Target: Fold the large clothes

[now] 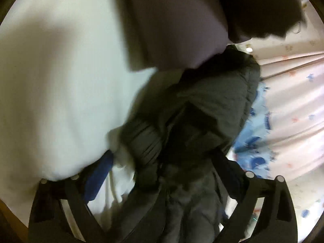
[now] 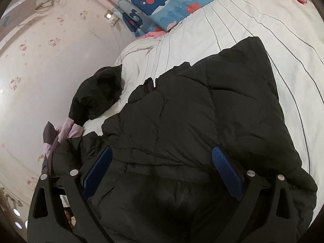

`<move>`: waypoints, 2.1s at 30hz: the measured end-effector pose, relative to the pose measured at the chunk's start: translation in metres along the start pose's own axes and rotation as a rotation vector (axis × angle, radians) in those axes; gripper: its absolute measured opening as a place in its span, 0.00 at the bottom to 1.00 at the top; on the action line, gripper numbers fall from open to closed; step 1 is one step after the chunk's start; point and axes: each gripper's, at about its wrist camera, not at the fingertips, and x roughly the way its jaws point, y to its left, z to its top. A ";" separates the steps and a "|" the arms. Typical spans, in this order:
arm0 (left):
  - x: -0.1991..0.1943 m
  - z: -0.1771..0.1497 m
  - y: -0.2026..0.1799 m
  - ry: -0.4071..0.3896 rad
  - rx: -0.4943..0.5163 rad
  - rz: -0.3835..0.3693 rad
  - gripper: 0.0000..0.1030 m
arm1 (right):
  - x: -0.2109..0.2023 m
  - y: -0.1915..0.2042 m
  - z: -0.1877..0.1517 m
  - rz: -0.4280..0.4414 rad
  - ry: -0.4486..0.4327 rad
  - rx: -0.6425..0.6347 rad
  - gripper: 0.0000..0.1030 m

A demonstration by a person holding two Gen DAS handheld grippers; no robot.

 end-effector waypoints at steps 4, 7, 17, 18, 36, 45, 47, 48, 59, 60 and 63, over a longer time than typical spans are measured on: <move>-0.016 -0.010 -0.026 -0.136 0.032 0.071 0.89 | -0.002 0.003 0.000 0.015 -0.002 -0.004 0.93; -0.029 -0.019 -0.065 -0.210 0.191 0.084 0.89 | -0.004 0.005 -0.001 0.026 -0.005 -0.003 0.93; -0.020 0.024 -0.043 -0.155 0.156 0.121 0.89 | -0.010 0.006 0.003 0.061 -0.018 0.025 0.93; -0.009 0.022 -0.053 -0.154 0.194 0.145 0.89 | -0.008 0.005 0.002 0.056 -0.011 0.026 0.93; -0.045 0.043 -0.278 0.186 0.745 -0.281 0.01 | -0.009 0.007 0.001 0.071 -0.017 0.029 0.93; 0.134 -0.048 -0.225 0.651 0.764 -0.050 0.01 | -0.006 0.003 0.001 0.060 -0.010 0.042 0.93; 0.156 -0.053 -0.232 0.635 0.743 -0.037 0.01 | -0.007 0.002 0.001 0.058 -0.011 0.044 0.93; 0.159 -0.054 -0.234 0.631 0.735 -0.031 0.01 | -0.008 0.001 0.002 0.059 -0.014 0.049 0.93; 0.041 -0.038 -0.261 0.554 0.994 -0.029 0.02 | -0.014 0.001 0.005 0.094 -0.028 0.073 0.93; 0.030 -0.040 -0.253 0.532 1.019 0.007 0.06 | -0.014 0.001 0.005 0.095 -0.027 0.073 0.93; 0.003 -0.055 -0.215 0.312 1.092 0.178 0.70 | -0.010 0.003 0.004 0.096 -0.019 0.072 0.93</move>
